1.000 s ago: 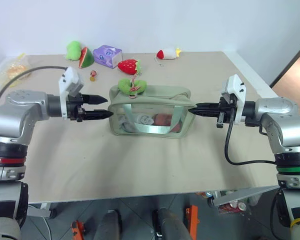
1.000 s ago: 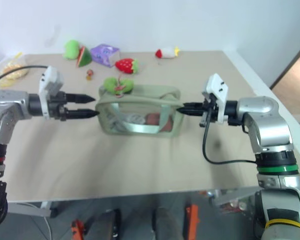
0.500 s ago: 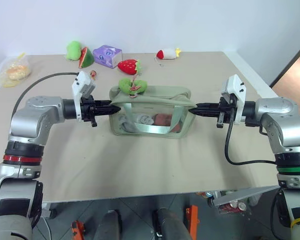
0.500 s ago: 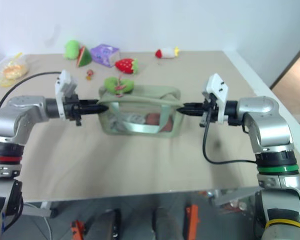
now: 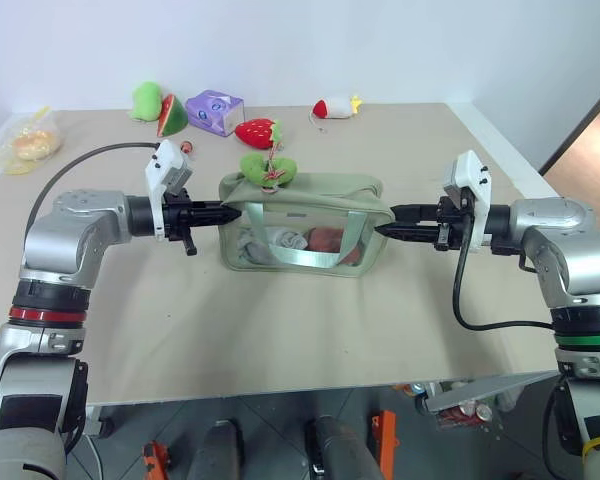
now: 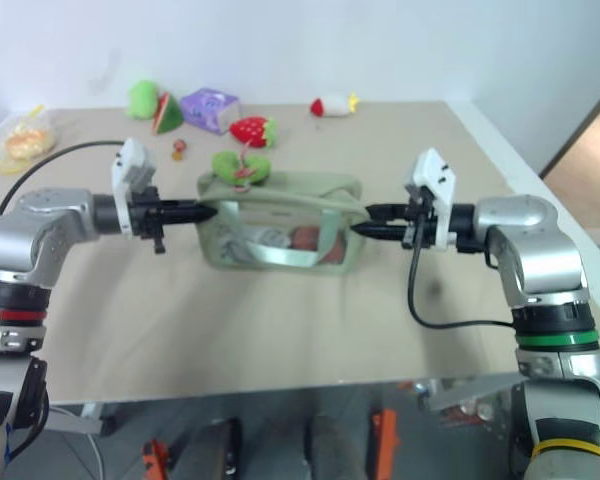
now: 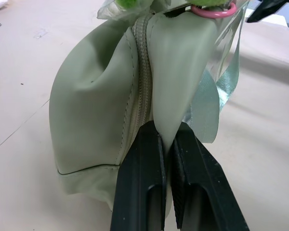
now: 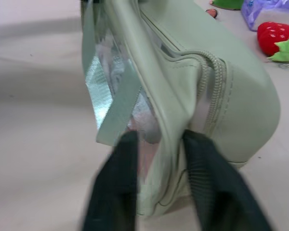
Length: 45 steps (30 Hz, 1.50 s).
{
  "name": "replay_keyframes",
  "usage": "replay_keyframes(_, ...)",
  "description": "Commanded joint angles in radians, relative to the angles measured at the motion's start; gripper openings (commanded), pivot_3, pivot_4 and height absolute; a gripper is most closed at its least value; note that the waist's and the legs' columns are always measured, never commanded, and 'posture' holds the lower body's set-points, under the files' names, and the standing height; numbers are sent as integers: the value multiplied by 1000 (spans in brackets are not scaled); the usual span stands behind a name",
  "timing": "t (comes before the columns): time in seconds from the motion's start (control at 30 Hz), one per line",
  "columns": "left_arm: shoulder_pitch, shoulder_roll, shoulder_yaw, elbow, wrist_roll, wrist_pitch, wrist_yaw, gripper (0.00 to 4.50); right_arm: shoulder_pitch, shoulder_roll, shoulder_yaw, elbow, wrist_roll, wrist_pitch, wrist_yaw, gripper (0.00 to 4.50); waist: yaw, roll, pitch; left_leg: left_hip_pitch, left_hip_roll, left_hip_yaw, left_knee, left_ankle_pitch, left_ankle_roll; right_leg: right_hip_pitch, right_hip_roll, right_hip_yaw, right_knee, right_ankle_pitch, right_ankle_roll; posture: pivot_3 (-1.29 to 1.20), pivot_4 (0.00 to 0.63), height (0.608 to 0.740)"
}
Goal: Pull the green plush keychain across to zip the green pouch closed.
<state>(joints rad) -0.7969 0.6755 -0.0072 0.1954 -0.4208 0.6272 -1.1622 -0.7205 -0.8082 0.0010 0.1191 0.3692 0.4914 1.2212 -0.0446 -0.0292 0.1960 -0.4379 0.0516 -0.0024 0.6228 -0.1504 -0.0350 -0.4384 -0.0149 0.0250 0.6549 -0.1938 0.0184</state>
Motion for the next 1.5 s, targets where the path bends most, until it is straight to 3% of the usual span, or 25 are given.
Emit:
replay_keyframes(0.03, -2, 7, 4, -48, -3, -7, 5, 0, -42, -38, -46, 22, -8, -17, -15, 2951, 0, 0, 0, 0, 0, 0, 0, 0, 0, 0, 0, 0, 0, 0, 0, 0, 150, 740)
replay_keyframes(0.27, 5, 12, 9, -68, -8, 5, 10, 0, -183, -84, -81, 178, -73, -147, -87, 2951, 0, 0, 0, 0, 0, 0, 0, 0, 0, 0, 0, 0, 0, 0, 0, 0, 150, 740)
replay_keyframes(0.43, 13, 15, 11, -77, -10, 9, 11, 0, -328, 1, -50, 224, -85, -224, -123, 2951, -4, 0, 0, 1, 0, 1, -1, 0, 0, -1, 0, 1, 0, 0, 0, 0, 150, 740)
replay_keyframes(0.8, 22, 11, 16, -97, -17, 14, 26, 0, -428, 171, 192, 260, -306, -489, -97, 2951, -1, 1, 0, -1, 0, 2, -1, 0, 0, -2, 0, 1, 0, 0, 1, 0, 150, 740)
replay_keyframes(1.5, 37, 10, 22, -112, -34, 21, 52, 0, -524, 331, 278, 362, -391, -677, -6, 2951, -1, 1, 0, -1, 1, 1, -1, 0, 0, -2, 1, 1, 1, 0, 0, 0, 150, 740)
